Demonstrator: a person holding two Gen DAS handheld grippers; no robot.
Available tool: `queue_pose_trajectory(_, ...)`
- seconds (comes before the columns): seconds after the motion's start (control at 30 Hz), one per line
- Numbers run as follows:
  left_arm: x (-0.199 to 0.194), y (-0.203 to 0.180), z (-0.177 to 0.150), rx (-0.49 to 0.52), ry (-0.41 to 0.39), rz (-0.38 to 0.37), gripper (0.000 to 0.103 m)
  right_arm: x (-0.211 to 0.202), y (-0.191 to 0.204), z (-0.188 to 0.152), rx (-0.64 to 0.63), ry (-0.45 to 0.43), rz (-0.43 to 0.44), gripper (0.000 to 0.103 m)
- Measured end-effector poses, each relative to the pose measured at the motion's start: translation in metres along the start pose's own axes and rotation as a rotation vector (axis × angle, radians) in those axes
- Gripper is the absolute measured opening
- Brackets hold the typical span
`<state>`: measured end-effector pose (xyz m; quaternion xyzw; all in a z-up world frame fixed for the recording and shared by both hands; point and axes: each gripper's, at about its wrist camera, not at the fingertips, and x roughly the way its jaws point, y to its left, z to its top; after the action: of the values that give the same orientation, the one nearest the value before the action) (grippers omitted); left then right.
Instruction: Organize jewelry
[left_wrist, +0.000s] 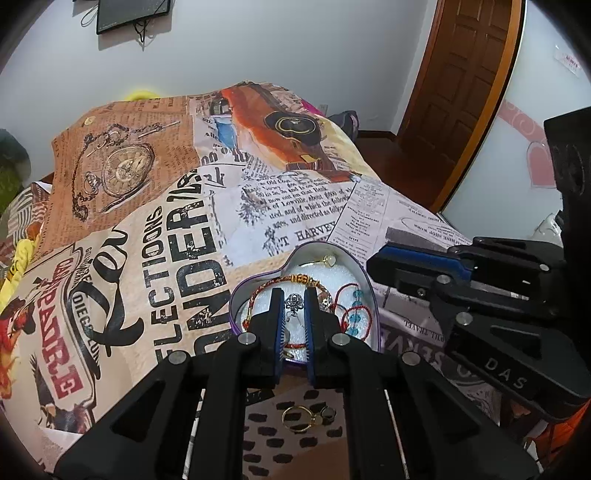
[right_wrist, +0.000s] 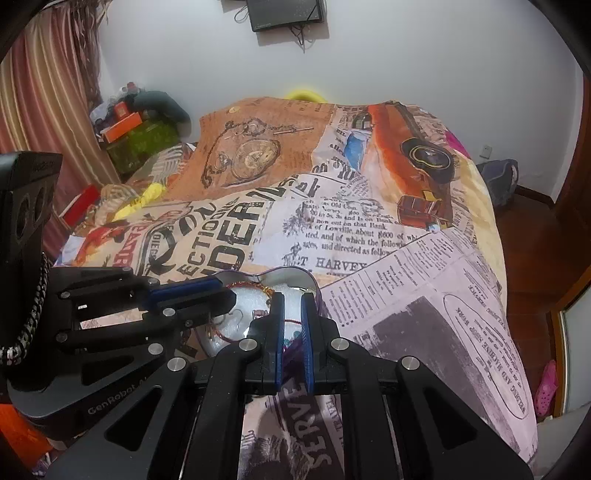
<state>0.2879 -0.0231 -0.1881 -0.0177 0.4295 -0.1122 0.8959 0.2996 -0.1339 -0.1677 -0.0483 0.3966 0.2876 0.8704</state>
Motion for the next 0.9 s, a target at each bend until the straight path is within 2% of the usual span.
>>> queue_pose_trajectory(0.17,-0.005,0.000,-0.002,-0.004,0.006,-0.004,0.012,-0.005,0.003,-0.002,-0.020,0.005,-0.019,0.008)
queue_pose_trajectory(0.33,-0.015,0.002,-0.003,-0.017,-0.013,0.006,0.032,-0.011,0.007,-0.004,-0.032,0.005,-0.045,0.009)
queue_pose_trajectory(0.53,-0.031,0.008,-0.006,-0.025,-0.031,0.025,0.033,-0.020,0.010,-0.005,-0.034,-0.002,-0.055,0.015)
queue_pose_trajectory(0.67,-0.043,0.014,-0.010,-0.037,-0.041,0.035,0.033,-0.027,0.014,-0.005,-0.034,-0.026,-0.065,0.039)
queue_pose_trajectory(0.9,-0.062,0.022,-0.020,-0.053,-0.048,0.051,0.033,-0.036,0.020,-0.005,-0.038,-0.039,-0.062,0.040)
